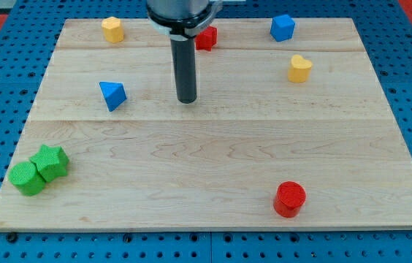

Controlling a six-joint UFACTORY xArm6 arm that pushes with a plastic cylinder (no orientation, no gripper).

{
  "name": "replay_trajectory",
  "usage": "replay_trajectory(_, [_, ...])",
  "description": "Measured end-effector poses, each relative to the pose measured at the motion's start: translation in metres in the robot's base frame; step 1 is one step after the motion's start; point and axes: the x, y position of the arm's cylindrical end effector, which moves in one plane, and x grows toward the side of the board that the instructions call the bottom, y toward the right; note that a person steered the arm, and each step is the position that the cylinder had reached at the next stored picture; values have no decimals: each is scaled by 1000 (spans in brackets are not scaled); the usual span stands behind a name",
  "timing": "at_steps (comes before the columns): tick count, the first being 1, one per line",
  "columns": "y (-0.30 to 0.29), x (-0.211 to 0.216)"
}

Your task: Point your arm at blue triangle

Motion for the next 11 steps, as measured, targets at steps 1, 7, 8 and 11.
replay_trajectory(1, [-3,0])
replay_trajectory(7, [1,-16])
replay_trajectory(8, [-2,7])
replay_trajectory(11, [-101,46])
